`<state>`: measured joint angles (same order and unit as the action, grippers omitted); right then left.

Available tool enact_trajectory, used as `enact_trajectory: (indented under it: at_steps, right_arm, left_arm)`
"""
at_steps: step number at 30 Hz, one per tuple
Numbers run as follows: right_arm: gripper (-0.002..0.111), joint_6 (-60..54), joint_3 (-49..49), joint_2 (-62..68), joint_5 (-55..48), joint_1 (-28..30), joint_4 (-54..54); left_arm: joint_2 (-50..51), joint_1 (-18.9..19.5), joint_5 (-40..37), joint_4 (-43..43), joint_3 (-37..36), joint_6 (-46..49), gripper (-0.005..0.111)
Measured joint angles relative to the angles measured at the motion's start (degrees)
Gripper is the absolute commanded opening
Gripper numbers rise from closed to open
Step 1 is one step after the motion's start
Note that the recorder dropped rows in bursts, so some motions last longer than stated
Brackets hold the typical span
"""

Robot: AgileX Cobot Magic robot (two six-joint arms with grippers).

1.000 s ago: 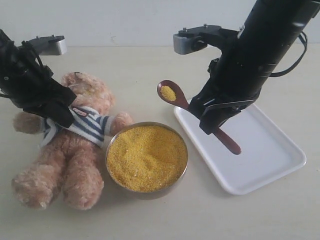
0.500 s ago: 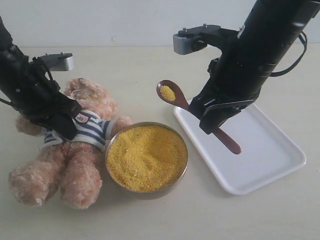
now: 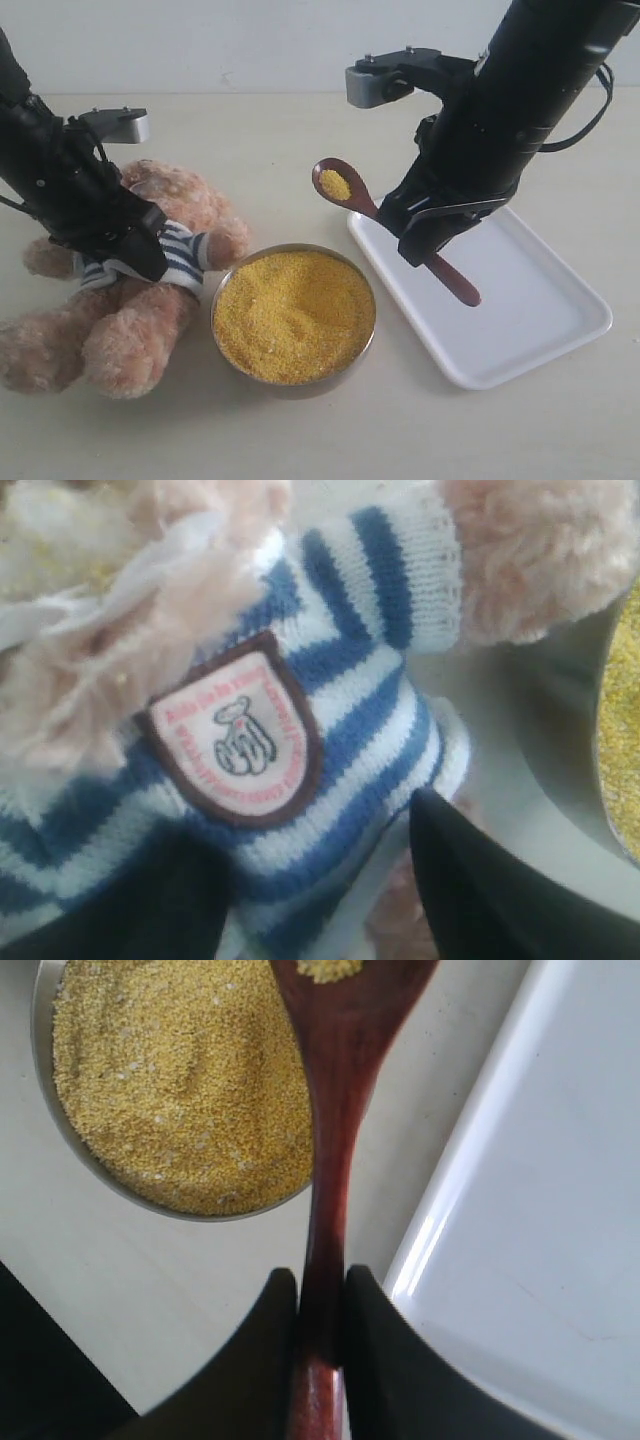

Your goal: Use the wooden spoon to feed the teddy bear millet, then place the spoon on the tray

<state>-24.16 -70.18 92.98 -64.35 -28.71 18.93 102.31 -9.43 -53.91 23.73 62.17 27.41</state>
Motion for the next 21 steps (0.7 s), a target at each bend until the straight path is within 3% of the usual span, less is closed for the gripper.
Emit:
enact_trajectory:
  at_steps: [8, 14, 21]
  right_arm:
    - [0.000, -0.22, 0.00, 0.00, 0.00, 0.00, 0.00]
    - [0.000, -0.22, 0.00, 0.00, 0.00, 0.00, 0.00]
    - [0.000, -0.22, 0.00, 0.00, 0.00, 0.00, 0.00]
  left_arm:
    - [0.00, 0.00, 0.00, -0.47, 0.00, -0.73, 0.057]
    - [-0.49, 0.00, -0.11, -3.45, 0.00, -2.28, 0.079]
    - [-0.49, 0.00, -0.36, -4.79, 0.00, -3.88, 0.079]
